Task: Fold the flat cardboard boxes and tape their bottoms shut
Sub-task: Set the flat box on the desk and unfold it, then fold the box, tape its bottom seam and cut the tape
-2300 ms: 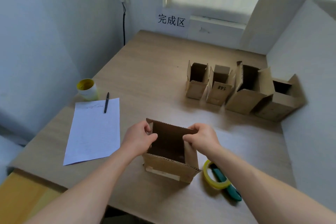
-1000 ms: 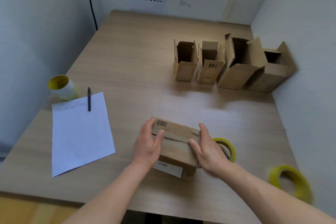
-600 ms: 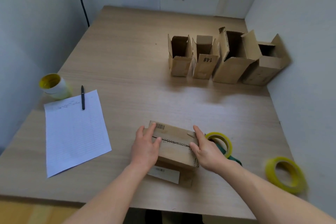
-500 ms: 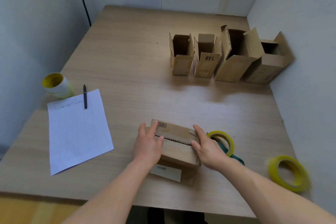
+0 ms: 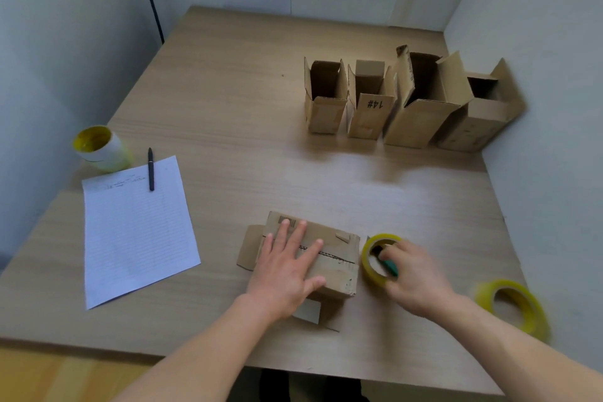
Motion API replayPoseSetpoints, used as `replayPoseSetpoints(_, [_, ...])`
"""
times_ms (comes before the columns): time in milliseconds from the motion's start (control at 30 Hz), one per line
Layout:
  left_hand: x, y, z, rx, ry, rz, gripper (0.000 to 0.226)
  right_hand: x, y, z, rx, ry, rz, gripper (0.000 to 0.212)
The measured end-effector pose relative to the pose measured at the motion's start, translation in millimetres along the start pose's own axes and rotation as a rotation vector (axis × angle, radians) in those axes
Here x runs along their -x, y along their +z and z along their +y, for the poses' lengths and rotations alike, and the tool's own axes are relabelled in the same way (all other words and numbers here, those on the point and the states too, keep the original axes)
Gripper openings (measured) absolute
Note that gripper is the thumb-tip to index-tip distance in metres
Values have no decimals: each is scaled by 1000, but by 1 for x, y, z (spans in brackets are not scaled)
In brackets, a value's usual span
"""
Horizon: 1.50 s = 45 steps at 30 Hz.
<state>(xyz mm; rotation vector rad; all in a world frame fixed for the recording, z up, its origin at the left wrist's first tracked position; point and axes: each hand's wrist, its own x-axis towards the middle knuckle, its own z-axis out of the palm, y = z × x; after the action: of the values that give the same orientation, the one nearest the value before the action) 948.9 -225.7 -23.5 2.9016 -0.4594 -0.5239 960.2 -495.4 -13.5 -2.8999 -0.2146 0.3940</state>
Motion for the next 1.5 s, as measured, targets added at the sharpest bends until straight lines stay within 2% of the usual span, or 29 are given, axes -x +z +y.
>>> replayPoseSetpoints(100, [0, 0, 2, 3, -5, 1, 78, 6, 4, 18, 390, -135, -196, 33])
replayPoseSetpoints(200, [1, -3, 3, 37, -6, 6, 72, 6, 8, 22, 438, -150, -160, 21])
replayPoseSetpoints(267, [1, -3, 3, 42, -2, 12, 72, 4, 12, 27, 399, -142, -100, 23])
replayPoseSetpoints(400, [2, -3, 2, 58, 0, 15, 73, -5, 3, 22, 79, -35, 34, 15])
replayPoseSetpoints(500, [3, -3, 3, 79, 0, 10, 73, -12, -25, 8, -359, 149, 43, 5])
replayPoseSetpoints(567, [2, -4, 4, 110, -4, 16, 74, -10, -44, -4, -609, 178, 101, 13])
replayPoseSetpoints(667, [1, -8, 7, 168, -20, 43, 80, -5, -62, -29, -746, 103, 161, 28])
replayPoseSetpoints(767, [1, -11, 6, 270, -33, 88, 91, 1, -66, -61, -748, -14, 97, 24])
replayPoseSetpoints(867, [2, -13, -1, 459, -42, 128, 91, 5, -52, -77, -677, -73, 6, 34])
replayPoseSetpoints(1000, [5, -28, -10, 786, -100, 253, 62, 5, -44, -82, -650, -46, -1, 34])
replayPoseSetpoints(1133, [3, -49, -2, 1033, -196, 354, 21, 2, -47, -85, -609, -56, -13, 36])
replayPoseSetpoints(1167, [2, -54, 1, 1079, -206, 352, 27, 2, -46, -85, -599, -59, -8, 38])
replayPoseSetpoints(1233, [2, -59, 7, 1090, -228, 329, 51, 3, -42, -84, -570, -65, 1, 38])
replayPoseSetpoints(1267, [3, -60, 9, 1088, -236, 322, 54, 3, -41, -84, -553, -70, 0, 38])
replayPoseSetpoints(1400, [9, -64, 13, 1081, -262, 336, 46, 4, -41, -88, -488, -99, 4, 37])
replayPoseSetpoints(1500, [13, -64, 19, 1087, -302, 373, 24, 5, -41, -91, -431, -125, 4, 35])
